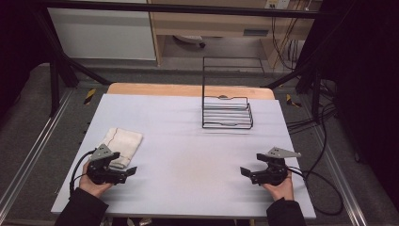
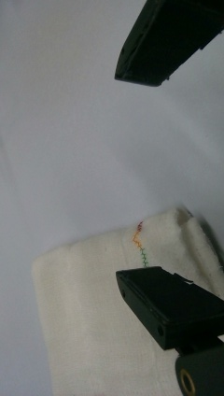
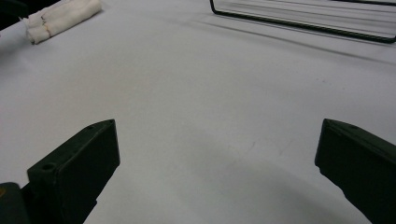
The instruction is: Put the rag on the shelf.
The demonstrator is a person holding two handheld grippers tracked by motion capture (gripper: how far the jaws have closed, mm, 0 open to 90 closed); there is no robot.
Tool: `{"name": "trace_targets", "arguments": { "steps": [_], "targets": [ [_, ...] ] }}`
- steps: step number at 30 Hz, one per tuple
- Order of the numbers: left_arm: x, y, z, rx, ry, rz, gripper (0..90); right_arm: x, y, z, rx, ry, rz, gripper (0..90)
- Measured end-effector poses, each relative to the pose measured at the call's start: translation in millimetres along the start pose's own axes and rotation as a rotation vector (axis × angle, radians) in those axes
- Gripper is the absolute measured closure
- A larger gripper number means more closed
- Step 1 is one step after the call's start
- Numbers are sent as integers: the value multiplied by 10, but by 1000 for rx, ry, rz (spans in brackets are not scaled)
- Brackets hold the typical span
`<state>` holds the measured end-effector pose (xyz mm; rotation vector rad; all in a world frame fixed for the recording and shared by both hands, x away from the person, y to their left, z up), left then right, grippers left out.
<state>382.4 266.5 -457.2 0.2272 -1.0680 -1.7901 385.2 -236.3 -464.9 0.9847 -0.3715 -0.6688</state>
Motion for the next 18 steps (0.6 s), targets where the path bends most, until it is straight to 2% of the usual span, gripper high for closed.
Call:
{"name": "trace_targets", "arguments": {
  "steps": [18],
  "targets": [
    [22,43,3,-5,20,-6,53,-18,-12,-18,-14,14,8,3]
  ]
}}
Point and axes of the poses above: each handheld gripper's, and its own axes: z roughly backward along the jaws, y roughly out of its top, x roughly to its right, the point moved 4 cm from there along -z, roughly forward along the jaws, and after that the axes turned 15 degrees about z, right-handed, at the moved point
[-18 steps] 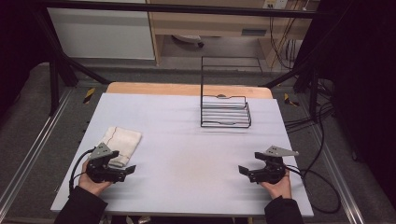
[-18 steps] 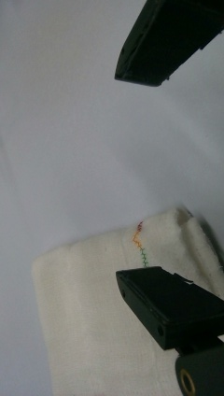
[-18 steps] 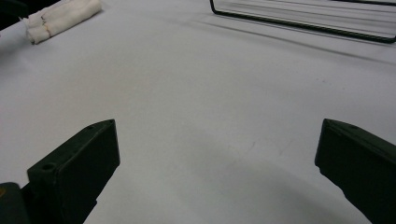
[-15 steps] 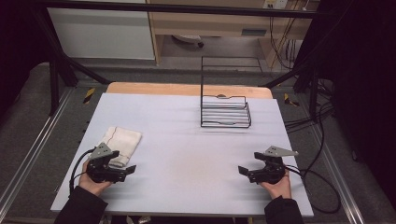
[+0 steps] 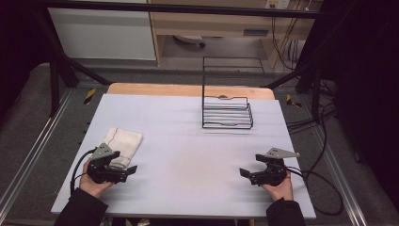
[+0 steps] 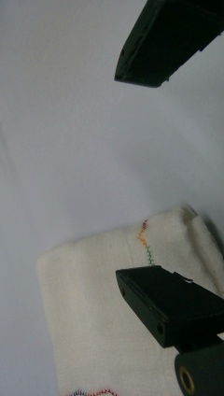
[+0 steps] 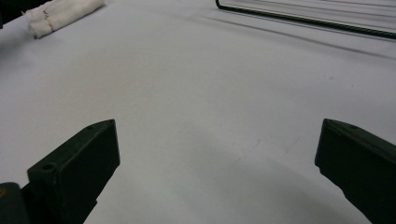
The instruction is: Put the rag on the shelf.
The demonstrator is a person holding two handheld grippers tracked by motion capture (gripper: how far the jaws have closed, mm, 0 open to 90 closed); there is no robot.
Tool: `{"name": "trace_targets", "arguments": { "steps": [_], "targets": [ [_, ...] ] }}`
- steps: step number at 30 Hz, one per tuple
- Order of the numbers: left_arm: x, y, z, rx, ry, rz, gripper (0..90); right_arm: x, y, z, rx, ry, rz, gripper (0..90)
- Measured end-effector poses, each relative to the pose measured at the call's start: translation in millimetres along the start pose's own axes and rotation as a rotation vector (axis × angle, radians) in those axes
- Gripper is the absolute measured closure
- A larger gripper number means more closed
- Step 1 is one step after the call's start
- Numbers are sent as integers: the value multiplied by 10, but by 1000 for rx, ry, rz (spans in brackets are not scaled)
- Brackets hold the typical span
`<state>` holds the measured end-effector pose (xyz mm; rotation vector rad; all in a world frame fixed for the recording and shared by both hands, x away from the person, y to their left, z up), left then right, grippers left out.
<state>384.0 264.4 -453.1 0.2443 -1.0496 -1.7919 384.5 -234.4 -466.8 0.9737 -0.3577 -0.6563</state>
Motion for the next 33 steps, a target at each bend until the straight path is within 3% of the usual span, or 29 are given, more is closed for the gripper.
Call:
{"name": "trace_targets", "arguments": {
  "steps": [6,17,25,33],
  "targets": [
    [22,55,-4,-4,9,-3,53,-2,-1,-3,2,-1,0,3],
    [-20,234,-37,-18,51,34,68,-2,-6,-8,-7,-3,-2,3],
    [-69,371,-222,-43,87,65,113,0,-8,-9,-10,-5,-1,3],
    [-150,358,-381,-75,131,71,207,1,-9,-12,-14,-6,-1,3]
  ]
}}
Point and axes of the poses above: each handheld gripper's, and its own axes: z roughly backward along the jaws, y roughly out of its top, x roughly to its right, the point moved 4 cm from there along -z, roughly forward along the jaws, and after that the axes turned 15 degrees about z, right-handed, at the moved point
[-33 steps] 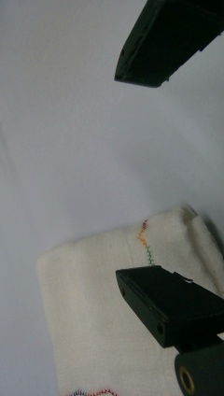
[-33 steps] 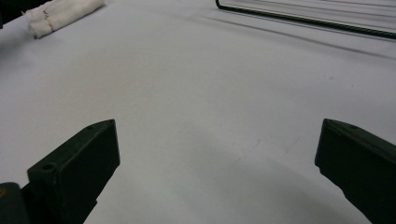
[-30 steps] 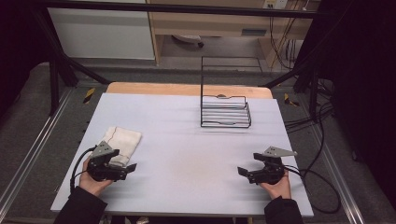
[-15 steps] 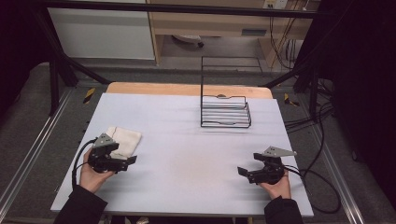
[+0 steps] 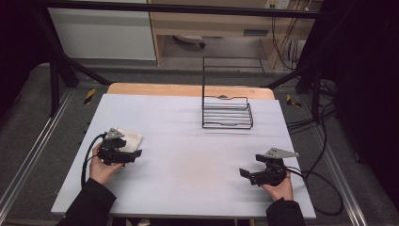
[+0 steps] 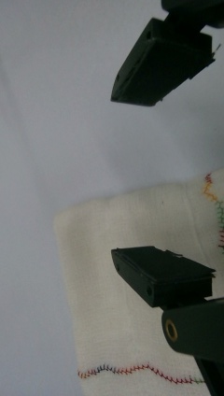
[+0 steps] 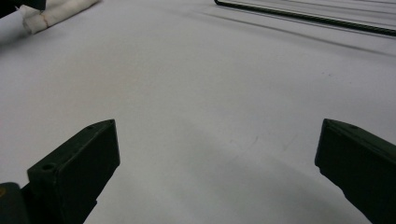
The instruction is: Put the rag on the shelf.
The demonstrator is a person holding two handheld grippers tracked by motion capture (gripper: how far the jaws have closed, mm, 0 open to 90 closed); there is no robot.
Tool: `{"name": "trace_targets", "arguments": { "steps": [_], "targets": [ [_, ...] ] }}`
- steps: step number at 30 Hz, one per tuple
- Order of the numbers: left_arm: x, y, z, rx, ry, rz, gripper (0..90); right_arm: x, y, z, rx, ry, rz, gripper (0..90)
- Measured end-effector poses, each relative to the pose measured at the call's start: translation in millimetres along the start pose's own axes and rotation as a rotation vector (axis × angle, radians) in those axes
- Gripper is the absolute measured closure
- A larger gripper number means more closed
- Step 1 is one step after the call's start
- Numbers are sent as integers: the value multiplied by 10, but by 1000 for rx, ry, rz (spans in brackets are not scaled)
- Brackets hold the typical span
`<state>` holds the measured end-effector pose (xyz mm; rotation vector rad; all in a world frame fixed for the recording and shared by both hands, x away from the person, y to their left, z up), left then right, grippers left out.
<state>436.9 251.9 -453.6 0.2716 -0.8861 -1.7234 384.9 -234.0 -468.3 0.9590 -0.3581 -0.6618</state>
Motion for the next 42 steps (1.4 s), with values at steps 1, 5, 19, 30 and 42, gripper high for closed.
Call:
{"name": "trace_targets", "arguments": {
  "steps": [1,5,19,30,42],
  "targets": [
    [-19,-24,-33,-15,16,-4,215,0,0,-2,0,0,1,3],
    [-42,-53,-55,-23,32,-6,294,-4,-2,-2,-3,1,-2,3],
    [-76,-58,-108,-13,98,-3,545,-1,-6,-9,-6,-1,5,3],
    [-63,-61,-130,-32,146,-8,666,-2,-7,-15,-9,-1,3,3],
    [-54,-43,-139,-55,171,13,809,4,-6,-14,-8,-2,3,3]
  ]
}}
Point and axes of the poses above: each handheld gripper's, and its own axes: z roughly backward along the jaws, y roughly out of its top, x roughly to its right, the point moved 4 cm from there along -z, roughly forward along the jaws, and after that the axes turned 15 degrees about z, right-handed, at the moved point
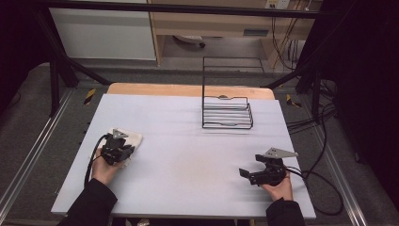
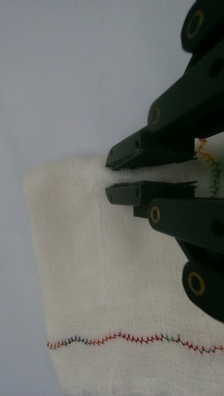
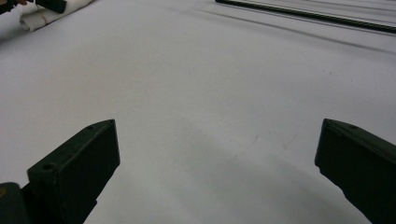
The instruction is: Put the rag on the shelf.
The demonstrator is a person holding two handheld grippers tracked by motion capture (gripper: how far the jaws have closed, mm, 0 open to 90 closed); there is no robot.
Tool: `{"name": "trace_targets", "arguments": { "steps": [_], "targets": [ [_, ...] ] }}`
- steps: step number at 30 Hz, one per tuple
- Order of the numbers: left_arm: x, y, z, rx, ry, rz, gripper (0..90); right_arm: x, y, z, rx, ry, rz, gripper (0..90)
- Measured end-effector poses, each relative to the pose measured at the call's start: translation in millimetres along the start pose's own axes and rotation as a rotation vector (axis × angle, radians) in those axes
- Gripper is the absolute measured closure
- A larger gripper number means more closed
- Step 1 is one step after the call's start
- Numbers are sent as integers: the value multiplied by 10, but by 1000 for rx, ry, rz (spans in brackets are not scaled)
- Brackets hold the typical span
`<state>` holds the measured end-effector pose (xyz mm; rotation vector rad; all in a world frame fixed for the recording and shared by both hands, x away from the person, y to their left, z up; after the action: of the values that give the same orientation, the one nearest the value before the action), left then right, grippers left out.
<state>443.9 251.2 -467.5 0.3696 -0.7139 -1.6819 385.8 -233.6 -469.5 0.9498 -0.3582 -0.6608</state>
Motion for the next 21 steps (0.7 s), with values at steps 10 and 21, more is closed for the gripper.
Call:
{"name": "trace_targets", "arguments": {
  "steps": [10,21],
  "targets": [
    [-48,8,27,17,-41,38,845,0,2,2,4,1,1,3],
    [-43,40,128,46,-82,62,846,-2,1,0,1,4,0,3]
  ]
}}
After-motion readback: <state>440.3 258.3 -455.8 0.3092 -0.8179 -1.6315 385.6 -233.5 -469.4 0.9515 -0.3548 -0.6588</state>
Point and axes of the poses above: each handheld gripper's, and its own axes: z roughly backward along the jaws, y roughly out of its top, x roughly to its right, the point moved 4 cm from there along -z, roughly forward along the jaws, and after that the axes turned 15 degrees about z, right-handed, at the moved point
